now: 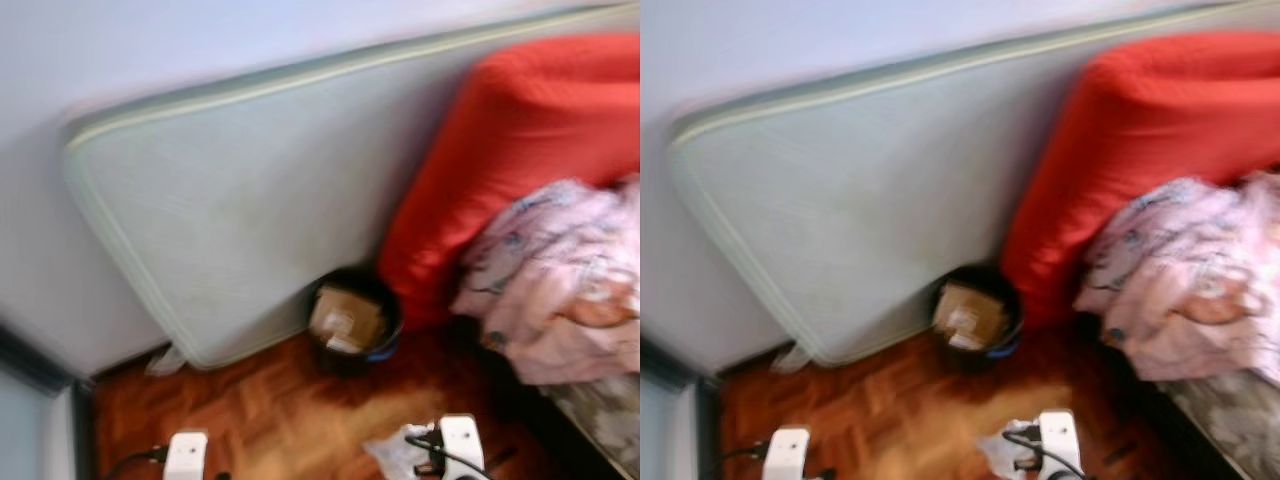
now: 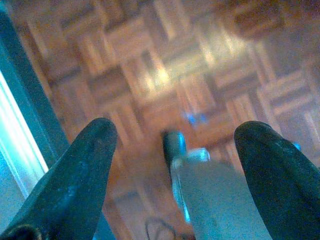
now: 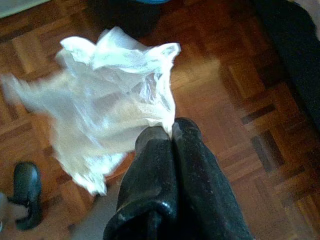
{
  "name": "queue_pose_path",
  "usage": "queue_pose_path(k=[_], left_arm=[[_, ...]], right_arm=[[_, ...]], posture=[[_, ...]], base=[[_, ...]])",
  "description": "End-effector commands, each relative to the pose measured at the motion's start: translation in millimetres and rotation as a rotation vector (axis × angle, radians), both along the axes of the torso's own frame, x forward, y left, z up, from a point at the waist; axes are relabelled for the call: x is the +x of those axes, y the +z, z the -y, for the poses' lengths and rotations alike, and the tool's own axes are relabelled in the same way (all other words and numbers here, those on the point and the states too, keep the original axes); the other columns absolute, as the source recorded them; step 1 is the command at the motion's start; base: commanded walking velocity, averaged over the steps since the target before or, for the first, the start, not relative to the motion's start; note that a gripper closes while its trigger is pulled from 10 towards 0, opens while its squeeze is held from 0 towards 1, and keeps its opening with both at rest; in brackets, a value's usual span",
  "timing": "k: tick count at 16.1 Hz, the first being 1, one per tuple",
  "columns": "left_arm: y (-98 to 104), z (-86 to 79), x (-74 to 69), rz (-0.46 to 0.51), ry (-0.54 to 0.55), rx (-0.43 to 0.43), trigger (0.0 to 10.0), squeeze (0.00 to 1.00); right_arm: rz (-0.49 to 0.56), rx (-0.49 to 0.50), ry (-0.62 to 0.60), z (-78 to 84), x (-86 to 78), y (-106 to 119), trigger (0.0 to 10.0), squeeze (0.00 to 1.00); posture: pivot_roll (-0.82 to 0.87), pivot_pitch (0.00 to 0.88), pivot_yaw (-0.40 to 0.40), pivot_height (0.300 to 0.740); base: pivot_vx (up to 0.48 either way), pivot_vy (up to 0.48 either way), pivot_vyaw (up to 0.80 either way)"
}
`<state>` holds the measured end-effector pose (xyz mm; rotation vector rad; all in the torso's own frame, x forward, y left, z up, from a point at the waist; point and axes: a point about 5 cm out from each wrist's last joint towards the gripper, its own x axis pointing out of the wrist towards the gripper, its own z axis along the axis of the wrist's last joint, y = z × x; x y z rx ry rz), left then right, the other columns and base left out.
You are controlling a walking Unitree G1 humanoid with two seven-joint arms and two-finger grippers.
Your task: Clean up the room
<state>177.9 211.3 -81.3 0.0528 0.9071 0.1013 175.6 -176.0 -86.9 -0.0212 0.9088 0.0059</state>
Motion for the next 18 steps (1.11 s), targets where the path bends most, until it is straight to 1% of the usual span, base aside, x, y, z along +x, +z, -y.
queue_pose_path(k=[1, 3, 4, 9, 17, 18], left_arm=[[-3.2, 6.5, -3.9, -0.018, -0.006, -0.013, 10.0, 0.00], [-3.1, 6.7, -3.6, -0.017, -0.006, -0.013, 10.0, 0.00], [-3.0, 6.8, -3.4, -0.016, -0.006, -0.014, 10.0, 0.00], [-2.9, 7.5, -3.0, -0.014, -0.005, -0.015, 10.0, 0.00], [-3.0, 7.8, -3.0, -0.014, -0.007, -0.016, 10.0, 0.00], [-3.0, 7.9, -2.9, -0.015, -0.008, -0.016, 10.0, 0.00]], right_arm=[[-0.023, -0.012, -0.023, 9.0, -6.0, -2.0, 10.0, 0.00], [-0.023, -0.028, 0.008, 9.1, -5.1, -1.6, 10.0, 0.00], [-0.019, -0.028, 0.010, 9.2, -4.7, -1.3, 10.0, 0.00], [-0.017, -0.024, 0.009, 9.7, -4.3, -1.0, 10.0, 0.00], [-0.022, -0.012, -0.019, 10.0, -5.4, -1.7, 10.0, 0.00], [-0.012, -0.004, -0.042, 10.2, -5.3, -1.4, 10.0, 0.00]], posture=[[-0.05, 0.071, -0.037, 0.740], [-0.05, 0.070, -0.038, 0.740], [-0.05, 0.071, -0.038, 0.740], [-0.05, 0.070, -0.041, 0.740], [-0.05, 0.070, -0.041, 0.740], [-0.05, 0.069, -0.042, 0.740]], base=[[0.292, 0.000, 0.00], [0.294, 0.000, 0.00], [0.296, 0.000, 0.53], [0.300, 0.000, 0.77], [0.301, 0.000, 0.00], [0.304, 0.000, 0.00]])
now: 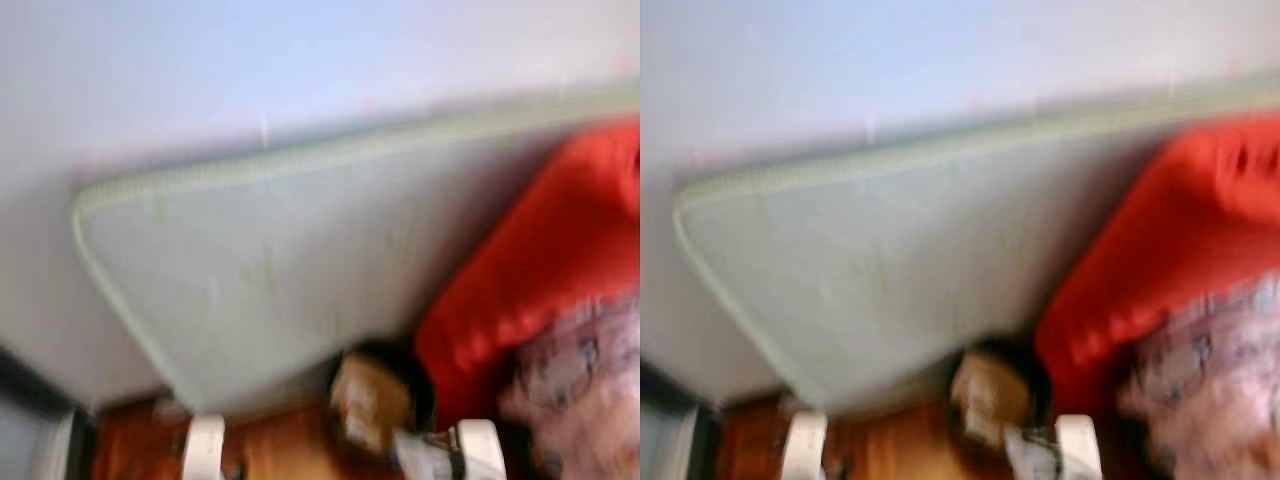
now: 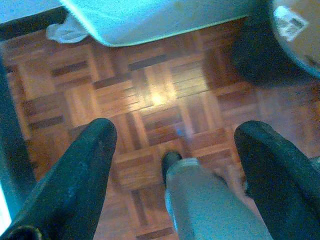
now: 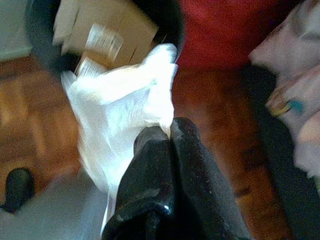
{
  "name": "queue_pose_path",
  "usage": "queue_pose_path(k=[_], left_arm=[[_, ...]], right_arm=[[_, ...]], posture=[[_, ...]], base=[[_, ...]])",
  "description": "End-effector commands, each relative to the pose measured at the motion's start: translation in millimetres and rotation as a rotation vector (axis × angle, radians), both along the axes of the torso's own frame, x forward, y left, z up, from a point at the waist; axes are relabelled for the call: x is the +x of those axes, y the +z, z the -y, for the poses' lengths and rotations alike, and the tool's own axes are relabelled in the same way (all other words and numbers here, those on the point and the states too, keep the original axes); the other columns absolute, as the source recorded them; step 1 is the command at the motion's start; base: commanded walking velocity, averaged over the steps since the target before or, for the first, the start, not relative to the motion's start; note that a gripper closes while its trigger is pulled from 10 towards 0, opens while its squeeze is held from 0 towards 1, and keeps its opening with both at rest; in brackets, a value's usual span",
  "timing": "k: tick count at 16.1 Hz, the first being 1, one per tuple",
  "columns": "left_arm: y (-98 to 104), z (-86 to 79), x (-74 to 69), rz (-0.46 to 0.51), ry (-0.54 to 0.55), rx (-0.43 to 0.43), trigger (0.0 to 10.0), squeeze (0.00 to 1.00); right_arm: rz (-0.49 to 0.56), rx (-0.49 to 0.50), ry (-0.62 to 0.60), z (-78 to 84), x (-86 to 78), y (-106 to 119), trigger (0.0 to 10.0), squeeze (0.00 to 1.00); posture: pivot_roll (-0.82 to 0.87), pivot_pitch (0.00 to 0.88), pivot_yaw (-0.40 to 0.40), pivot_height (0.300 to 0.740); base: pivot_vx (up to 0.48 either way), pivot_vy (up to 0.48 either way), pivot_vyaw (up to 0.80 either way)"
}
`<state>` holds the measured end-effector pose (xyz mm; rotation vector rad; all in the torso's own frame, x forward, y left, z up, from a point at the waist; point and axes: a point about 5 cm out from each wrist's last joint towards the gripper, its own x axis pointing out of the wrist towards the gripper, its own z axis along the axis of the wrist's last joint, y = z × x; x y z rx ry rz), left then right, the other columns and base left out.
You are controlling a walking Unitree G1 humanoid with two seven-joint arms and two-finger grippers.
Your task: Clean up the room
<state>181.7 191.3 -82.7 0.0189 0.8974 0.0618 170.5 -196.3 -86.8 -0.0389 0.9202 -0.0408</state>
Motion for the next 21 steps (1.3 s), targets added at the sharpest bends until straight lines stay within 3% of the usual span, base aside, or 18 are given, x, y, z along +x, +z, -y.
queue_pose_path(k=[1, 9, 16, 19, 20, 21], left_arm=[[-2, -12.1, -6.7, -0.026, 0.012, 0.030, 10.0, 0.00], [-1, -12.1, -5.8, -0.013, 0.006, 0.033, 10.0, 0.00], [3, -10.7, -1.8, 0.066, 0.007, 0.025, 10.0, 0.00], [8, -9.8, 2.2, 0.154, 0.034, -0.005, 10.0, 0.00], [32, -3.3, 41.1, 0.309, -0.006, 0.025, 10.0, 0.00], [53, 2.7, 69.4, 0.431, -0.028, 0.031, 10.0, 0.00]], right_arm=[[0.002, 0.033, -0.016, -10.0, -0.2, -1, 10.0, 0.00], [0.024, 0.041, -0.022, -10.3, 1.0, 0, 10.0, 0.00], [0.146, 0.104, -0.039, -11.7, 6.7, 6, 10.0, 0.00], [0.236, 0.143, -0.044, -12.3, 10.9, 12, 10.0, 0.00], [0.268, 0.152, -0.057, -12.0, 11.6, 14, 10.0, 0.00], [0.277, 0.153, -0.060, -11.8, 11.7, 14, 10.0, 0.00]], posture=[[-0.05, 0.069, -0.042, 0.740], [-0.05, 0.066, -0.041, 0.740], [-0.06, 0.058, -0.042, 0.740], [-0.06, 0.067, -0.047, 0.740], [-0.07, 0.069, -0.046, 0.740], [-0.07, 0.073, -0.047, 0.740]], base=[[0.304, 0.000, 0.00], [0.225, 0.000, 0.00], [0.000, 0.000, 0.00], [0.000, 0.000, 0.00], [0.000, 0.000, 0.00], [0.000, 0.000, 0.00]])
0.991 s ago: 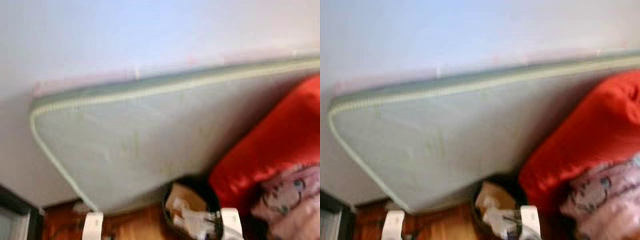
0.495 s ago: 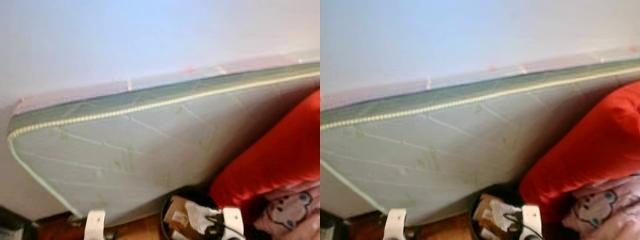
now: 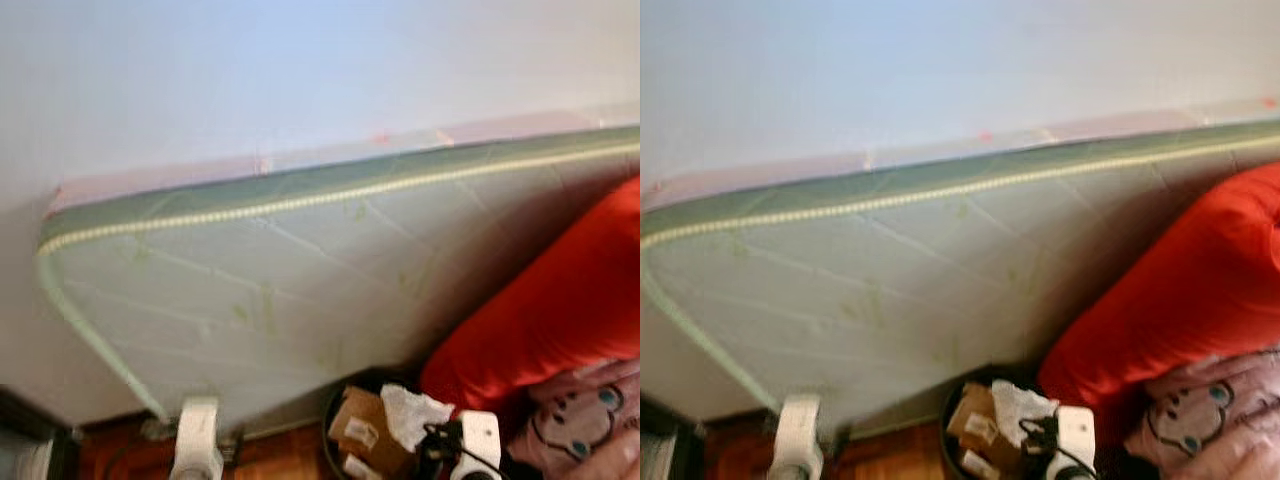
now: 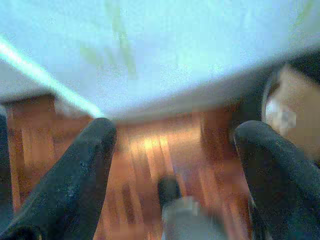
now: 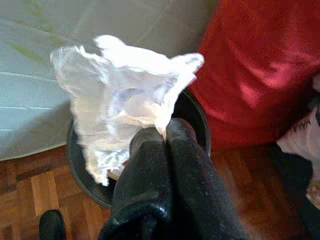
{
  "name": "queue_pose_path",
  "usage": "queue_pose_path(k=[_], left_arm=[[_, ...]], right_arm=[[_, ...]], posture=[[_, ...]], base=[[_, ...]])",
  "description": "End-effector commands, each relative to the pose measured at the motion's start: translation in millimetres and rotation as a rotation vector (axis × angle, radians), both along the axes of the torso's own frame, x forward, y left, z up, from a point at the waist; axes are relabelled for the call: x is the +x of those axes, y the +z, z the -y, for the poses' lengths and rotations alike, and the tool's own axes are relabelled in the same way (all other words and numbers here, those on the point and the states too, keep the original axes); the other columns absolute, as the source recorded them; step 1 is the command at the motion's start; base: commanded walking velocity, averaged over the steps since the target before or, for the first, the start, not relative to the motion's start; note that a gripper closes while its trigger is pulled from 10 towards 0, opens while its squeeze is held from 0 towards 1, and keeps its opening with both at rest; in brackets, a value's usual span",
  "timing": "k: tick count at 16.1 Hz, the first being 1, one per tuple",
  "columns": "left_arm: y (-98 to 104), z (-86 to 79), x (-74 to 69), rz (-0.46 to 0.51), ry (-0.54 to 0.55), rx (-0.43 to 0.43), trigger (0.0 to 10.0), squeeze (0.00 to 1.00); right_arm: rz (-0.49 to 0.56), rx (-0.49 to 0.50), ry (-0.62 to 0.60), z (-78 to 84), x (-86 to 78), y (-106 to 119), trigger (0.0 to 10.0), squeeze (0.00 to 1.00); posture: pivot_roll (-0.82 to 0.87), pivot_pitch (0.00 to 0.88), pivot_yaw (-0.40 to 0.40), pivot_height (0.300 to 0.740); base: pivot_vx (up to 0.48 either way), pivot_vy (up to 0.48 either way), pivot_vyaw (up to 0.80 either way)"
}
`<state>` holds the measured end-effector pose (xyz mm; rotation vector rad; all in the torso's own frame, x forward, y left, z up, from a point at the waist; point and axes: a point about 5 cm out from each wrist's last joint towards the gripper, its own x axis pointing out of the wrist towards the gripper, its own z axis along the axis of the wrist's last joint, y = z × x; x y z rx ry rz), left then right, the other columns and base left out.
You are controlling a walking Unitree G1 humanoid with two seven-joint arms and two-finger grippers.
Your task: Clean up the room
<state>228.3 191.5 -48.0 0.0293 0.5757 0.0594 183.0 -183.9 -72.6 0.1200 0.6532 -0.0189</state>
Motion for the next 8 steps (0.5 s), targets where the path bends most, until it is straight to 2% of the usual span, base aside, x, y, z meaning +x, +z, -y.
queue_pose_path(k=[1, 2, 3, 8], left_arm=[[39, 5.1, 42.1, 0.227, -0.031, 0.018, 10.0, 0.00], [49, 3.3, 47.8, 0.295, -0.028, 0.022, 10.0, 0.00], [52, 1.2, 45.9, 0.335, -0.027, 0.027, 10.0, 0.00], [50, -3.8, 26.1, 0.394, -0.022, 0.025, 10.0, 0.00]], right_arm=[[0.029, 0.007, -0.022, 1.2, -0.2, 2, 10.0, 0.00], [0.050, 0.014, -0.039, 1.6, 0.1, 3, 10.0, 0.00], [0.062, 0.015, -0.061, 2.7, -0.5, 3, 10.0, 0.00], [0.088, 0.011, -0.068, 4.7, -1.2, 5, 10.0, 0.00]], posture=[[-0.07, 0.075, -0.048, 0.740], [-0.07, 0.080, -0.046, 0.740], [-0.08, 0.082, -0.044, 0.740], [-0.08, 0.091, -0.050, 0.740]], base=[[0.000, 0.000, 0.00], [0.000, 0.000, 0.00], [0.000, 0.000, 0.00], [0.000, 0.000, 0.00]])
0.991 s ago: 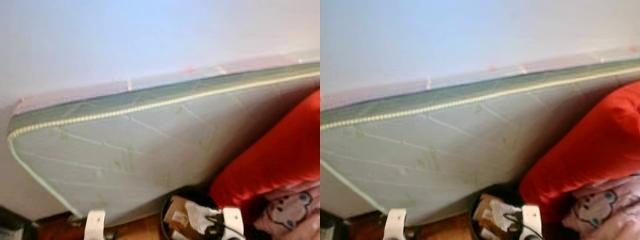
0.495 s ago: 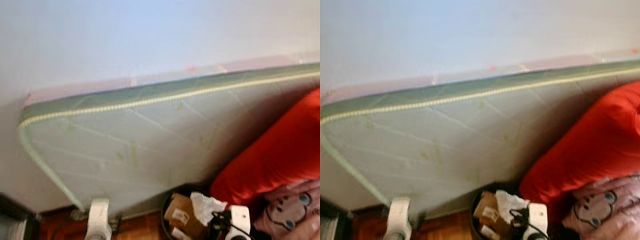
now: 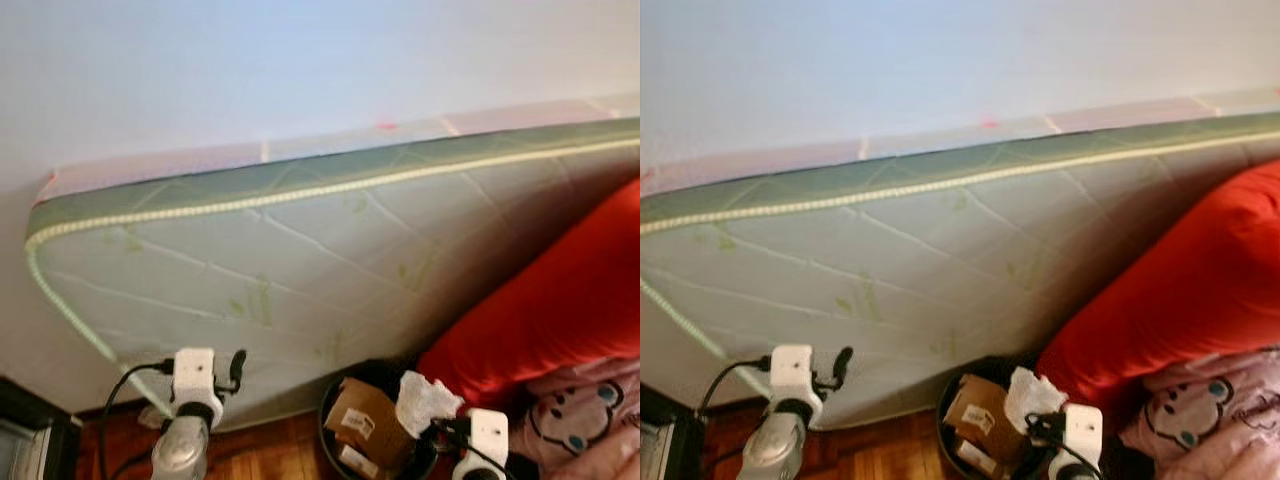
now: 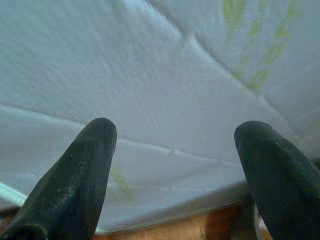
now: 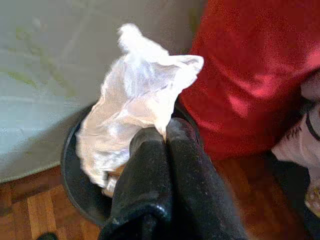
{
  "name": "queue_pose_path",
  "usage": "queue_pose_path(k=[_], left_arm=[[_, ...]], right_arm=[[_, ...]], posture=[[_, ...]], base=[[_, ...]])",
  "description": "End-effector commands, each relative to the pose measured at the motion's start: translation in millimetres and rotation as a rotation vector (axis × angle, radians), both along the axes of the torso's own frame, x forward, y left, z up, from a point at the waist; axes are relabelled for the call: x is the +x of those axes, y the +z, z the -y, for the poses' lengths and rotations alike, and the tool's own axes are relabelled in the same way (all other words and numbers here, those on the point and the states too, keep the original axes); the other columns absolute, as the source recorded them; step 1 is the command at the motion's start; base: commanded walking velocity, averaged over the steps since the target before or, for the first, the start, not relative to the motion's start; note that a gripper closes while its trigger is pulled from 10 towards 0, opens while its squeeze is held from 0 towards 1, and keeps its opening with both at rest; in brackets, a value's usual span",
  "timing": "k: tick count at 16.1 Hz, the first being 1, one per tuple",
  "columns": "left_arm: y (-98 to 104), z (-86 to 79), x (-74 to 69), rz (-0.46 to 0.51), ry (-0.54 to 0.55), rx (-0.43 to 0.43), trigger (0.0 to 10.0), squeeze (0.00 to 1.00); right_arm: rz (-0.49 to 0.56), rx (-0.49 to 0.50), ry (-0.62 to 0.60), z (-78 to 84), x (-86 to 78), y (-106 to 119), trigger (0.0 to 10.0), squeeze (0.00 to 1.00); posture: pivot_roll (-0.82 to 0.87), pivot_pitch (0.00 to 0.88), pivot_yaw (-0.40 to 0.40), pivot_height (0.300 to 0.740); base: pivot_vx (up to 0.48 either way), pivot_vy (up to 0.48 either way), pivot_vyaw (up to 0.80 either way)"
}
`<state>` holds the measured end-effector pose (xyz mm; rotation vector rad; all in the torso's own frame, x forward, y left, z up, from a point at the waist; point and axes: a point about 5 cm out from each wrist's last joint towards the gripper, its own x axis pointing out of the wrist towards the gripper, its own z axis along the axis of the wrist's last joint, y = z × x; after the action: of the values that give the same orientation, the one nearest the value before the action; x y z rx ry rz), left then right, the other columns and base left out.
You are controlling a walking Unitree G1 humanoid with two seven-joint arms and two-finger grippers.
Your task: Clean up the room
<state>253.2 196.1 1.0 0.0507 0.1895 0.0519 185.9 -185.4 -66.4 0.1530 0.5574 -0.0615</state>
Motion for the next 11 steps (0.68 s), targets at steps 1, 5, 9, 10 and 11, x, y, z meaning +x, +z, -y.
queue_pose_path(k=[1, 5, 9, 10, 11], left_arm=[[2, -0.5, -3.1, 0.025, 0.007, -0.001, 10.0, 0.00], [9, -1.4, -12.3, 0.074, 0.017, 0.008, 10.0, 0.00], [15, -0.4, -14.5, 0.090, 0.019, 0.013, 10.0, 0.00], [16, -1.2, -15.1, 0.092, 0.023, 0.017, 10.0, 0.00], [17, -1.1, -15.0, 0.094, 0.024, 0.017, 10.0, 0.00]], right_arm=[[0.003, 0.001, -0.020, 3.8, -4.1, -1, 10.0, 0.00], [0.023, 0.024, -0.017, 5.4, -3.7, 1, 10.0, 0.00], [0.039, 0.016, -0.017, 6.2, -3.4, 2, 10.0, 0.00], [0.058, 0.014, -0.019, 6.1, -2.3, 3, 10.0, 0.00], [0.066, 0.017, -0.030, 6.4, -2.2, 4, 10.0, 0.00]], posture=[[-0.08, 0.092, -0.054, 0.740], [-0.07, 0.095, -0.070, 0.740], [-0.07, 0.093, -0.072, 0.740], [-0.08, 0.094, -0.070, 0.740], [-0.08, 0.093, -0.070, 0.740]], base=[[0.000, 0.000, 0.00], [0.000, 0.000, 0.00], [0.000, 0.000, 0.00], [0.000, 0.000, 0.00], [0.000, 0.000, 0.00]])
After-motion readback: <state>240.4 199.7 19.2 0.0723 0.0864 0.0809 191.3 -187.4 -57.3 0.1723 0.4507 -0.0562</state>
